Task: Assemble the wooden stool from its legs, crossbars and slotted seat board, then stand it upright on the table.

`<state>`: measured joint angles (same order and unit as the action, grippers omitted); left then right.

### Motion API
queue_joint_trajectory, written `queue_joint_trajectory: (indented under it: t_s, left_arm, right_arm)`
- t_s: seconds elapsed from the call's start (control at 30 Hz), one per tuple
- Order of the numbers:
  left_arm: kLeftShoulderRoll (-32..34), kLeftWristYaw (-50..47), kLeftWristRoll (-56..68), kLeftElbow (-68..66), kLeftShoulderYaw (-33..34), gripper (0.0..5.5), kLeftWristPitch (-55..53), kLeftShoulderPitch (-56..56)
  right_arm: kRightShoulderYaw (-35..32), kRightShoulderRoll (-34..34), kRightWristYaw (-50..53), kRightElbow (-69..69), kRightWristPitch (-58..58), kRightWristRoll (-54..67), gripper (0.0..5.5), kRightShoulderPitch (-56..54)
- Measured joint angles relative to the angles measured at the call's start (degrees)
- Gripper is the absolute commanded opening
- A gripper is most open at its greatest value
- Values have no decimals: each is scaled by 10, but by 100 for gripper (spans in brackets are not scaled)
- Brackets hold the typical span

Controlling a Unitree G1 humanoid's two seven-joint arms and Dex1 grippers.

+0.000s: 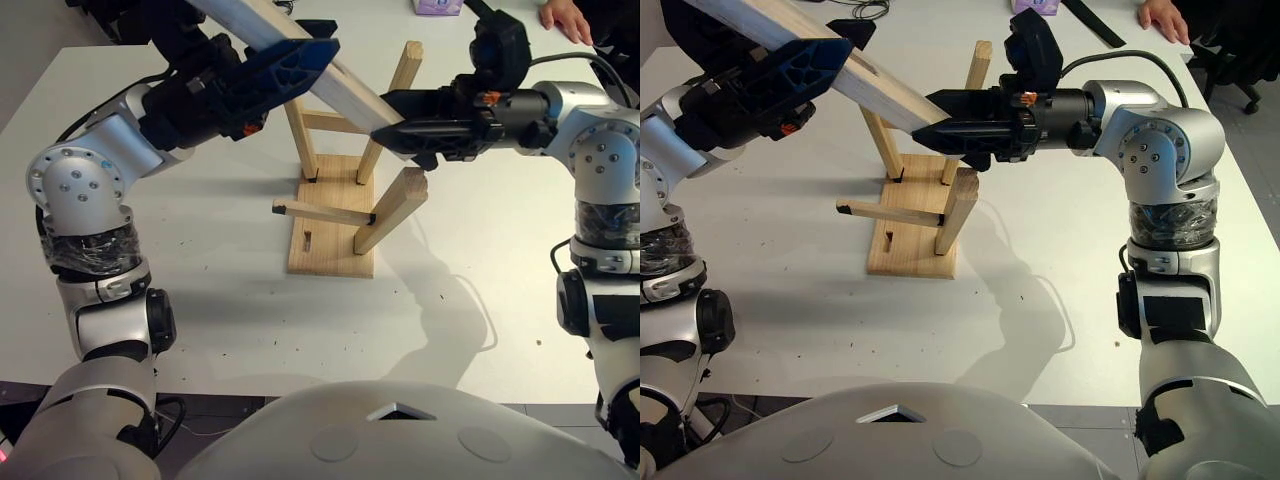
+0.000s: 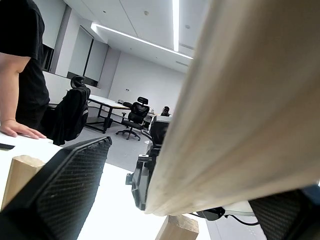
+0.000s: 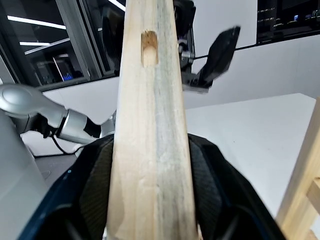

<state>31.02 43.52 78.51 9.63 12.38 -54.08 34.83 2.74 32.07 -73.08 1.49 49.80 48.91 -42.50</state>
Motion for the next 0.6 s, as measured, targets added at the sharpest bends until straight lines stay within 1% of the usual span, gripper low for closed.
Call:
queue_joint_trajectory:
  t_s: [0.03, 0.07, 0.1, 0.3, 0.47, 0.6]
  left_arm:
    - [-1, 1, 0, 4, 2, 432, 1, -1]
    - [-1, 2, 0, 10, 5, 414, 2, -2]
    - [-2, 2, 0, 13, 7, 408, 4, -4]
    - [-11, 3, 0, 37, 12, 310, 14, -26]
    - [-23, 0, -2, 45, 14, 241, 29, -41]
    - [-27, -6, -16, 49, 16, 227, 46, -43]
  right_arm:
    - [3, 1, -7, -4, -5, -4, 204, -3]
    - [6, 1, -13, -6, -7, -9, 204, -9]
    - [9, 1, -17, -9, -9, -13, 204, -13]
    - [20, 1, -32, -32, -14, -34, 204, -24]
    - [21, -3, -37, -36, -14, -39, 204, -28]
    - [20, -6, -32, -36, -13, -39, 204, -29]
